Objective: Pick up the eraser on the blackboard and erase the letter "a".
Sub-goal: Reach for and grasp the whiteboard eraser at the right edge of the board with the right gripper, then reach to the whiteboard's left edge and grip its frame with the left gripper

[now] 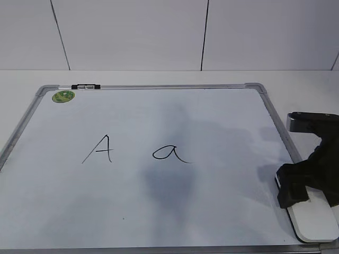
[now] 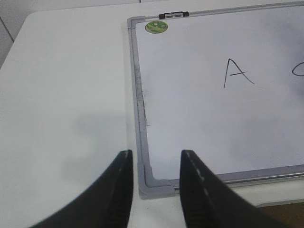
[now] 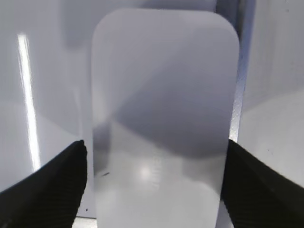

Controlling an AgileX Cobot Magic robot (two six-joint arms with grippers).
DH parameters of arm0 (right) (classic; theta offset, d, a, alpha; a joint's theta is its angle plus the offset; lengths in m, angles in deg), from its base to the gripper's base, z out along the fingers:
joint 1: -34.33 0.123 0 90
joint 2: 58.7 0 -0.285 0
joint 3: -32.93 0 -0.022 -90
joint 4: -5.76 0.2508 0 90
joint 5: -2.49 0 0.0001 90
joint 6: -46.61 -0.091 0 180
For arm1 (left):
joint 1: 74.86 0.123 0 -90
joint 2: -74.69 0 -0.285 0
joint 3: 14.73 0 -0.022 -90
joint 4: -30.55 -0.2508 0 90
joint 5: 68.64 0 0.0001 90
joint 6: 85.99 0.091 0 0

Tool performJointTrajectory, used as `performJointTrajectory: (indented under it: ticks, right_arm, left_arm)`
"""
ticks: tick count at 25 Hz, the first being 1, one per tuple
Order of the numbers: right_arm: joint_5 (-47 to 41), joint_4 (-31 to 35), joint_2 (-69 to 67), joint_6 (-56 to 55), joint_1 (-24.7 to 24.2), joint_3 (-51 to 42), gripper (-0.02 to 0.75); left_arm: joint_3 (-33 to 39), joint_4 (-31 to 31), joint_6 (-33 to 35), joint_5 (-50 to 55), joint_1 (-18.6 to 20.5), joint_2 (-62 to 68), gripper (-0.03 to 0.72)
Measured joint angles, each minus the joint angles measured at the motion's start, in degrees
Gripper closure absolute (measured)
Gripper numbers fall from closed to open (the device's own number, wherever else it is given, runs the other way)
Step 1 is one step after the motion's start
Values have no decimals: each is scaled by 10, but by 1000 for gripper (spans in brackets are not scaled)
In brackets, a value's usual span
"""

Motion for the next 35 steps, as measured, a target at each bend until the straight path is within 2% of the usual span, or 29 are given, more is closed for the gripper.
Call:
performJointTrajectory:
  ticks: [9,17,35]
  right_arm:
    - [12,0,-13,1,0,2,87]
    - [12,-5,-13,1,0,2,191]
    - [10,-5,-13,2,0,2,197]
  left_arm:
    - [0,0,0,0,0,0,452]
    - [0,1,0,0,0,0,452]
    - [0,1,0,0,0,0,452]
